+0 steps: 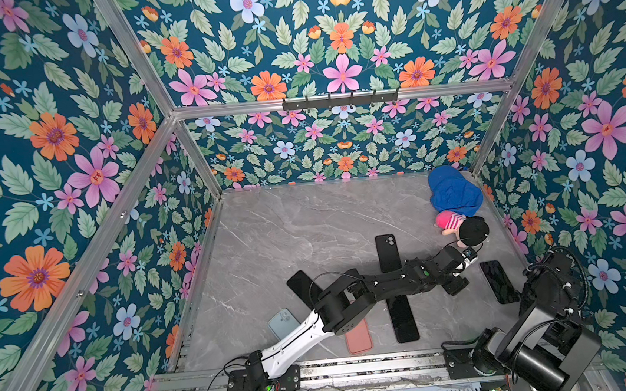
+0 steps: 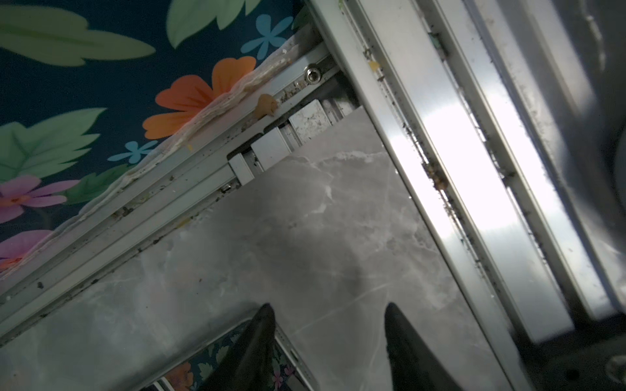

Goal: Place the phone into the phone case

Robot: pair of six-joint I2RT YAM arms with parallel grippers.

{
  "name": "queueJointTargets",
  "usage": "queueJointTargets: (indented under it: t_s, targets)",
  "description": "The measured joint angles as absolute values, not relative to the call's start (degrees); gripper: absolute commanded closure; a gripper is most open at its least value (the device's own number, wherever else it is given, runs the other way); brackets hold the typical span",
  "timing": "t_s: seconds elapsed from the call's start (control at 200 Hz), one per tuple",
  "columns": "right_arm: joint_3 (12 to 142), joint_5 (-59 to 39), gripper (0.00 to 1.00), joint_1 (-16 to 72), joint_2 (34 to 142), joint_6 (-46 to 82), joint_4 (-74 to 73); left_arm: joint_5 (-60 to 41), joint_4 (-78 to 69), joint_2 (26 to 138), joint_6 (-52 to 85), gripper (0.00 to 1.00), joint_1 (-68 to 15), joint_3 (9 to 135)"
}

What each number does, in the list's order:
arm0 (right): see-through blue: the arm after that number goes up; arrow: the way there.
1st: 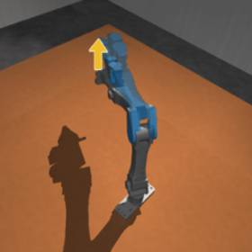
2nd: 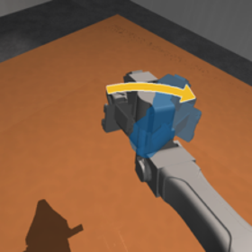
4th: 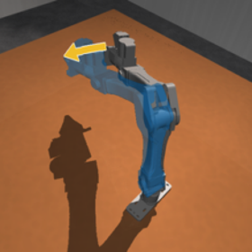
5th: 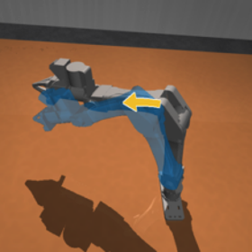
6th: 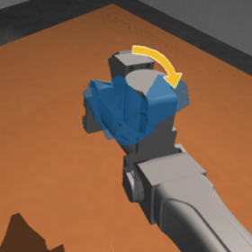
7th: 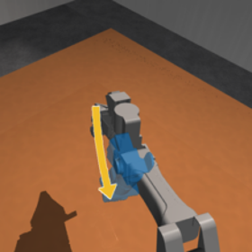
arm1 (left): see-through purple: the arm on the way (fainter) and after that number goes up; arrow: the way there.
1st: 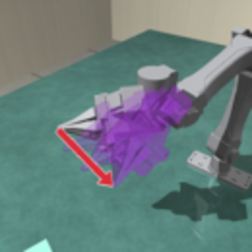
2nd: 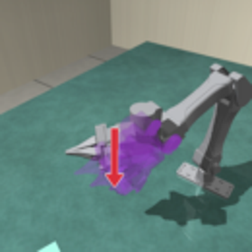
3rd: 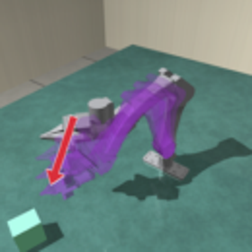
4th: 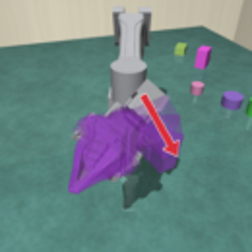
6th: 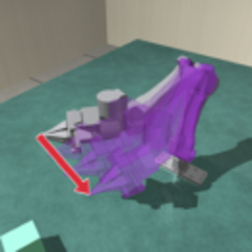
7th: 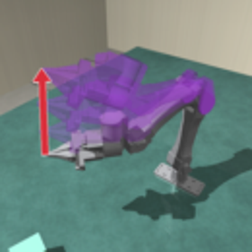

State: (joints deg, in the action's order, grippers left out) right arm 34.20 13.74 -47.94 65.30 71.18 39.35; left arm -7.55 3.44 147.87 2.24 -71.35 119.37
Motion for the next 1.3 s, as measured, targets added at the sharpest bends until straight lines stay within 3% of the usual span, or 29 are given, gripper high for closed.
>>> queueJointTargets:
  t_s: [0.25, 0.425, 0.585, 0.775, 1.005, 1.3]
  targets:
    - [33.8, 13.9, 0.51, -47.9, 65.2, 71.3, 38.4, -7.7, 3.5, 148.6, 2.6, 0.31, -71.4, 120.1]
    - [33.3, 14.2, 0.59, -47.9, 64.7, 69.5, 37.0, -7.8, 3.9, 148.7, 2.6, 0.3, -71.4, 120.2]
    - [33.9, 13.9, 0.86, -47.9, 65.5, 65.7, 35.6, -7.9, 4.6, 149.3, 2.6, 0.3, -71.0, 121.7]
    - [36.4, 12.4, 1.0, -47.4, 67.5, 60.4, 34.2, -8.5, 6.6, 151.5, 3.4, 0.3, -70.2, 125.4]
    - [41.1, 11.6, 1.0, -44.2, 67.6, 50.1, 34.3, -8.9, 7.6, 152.0, 4.8, 0.31, -69.4, 126.5]
    - [38.0, 8.3, 1.0, -32.3, 57.6, 38.3, 32.9, -9.3, 7.7, 150.5, 6.1, 0.33, -68.8, 124.4]
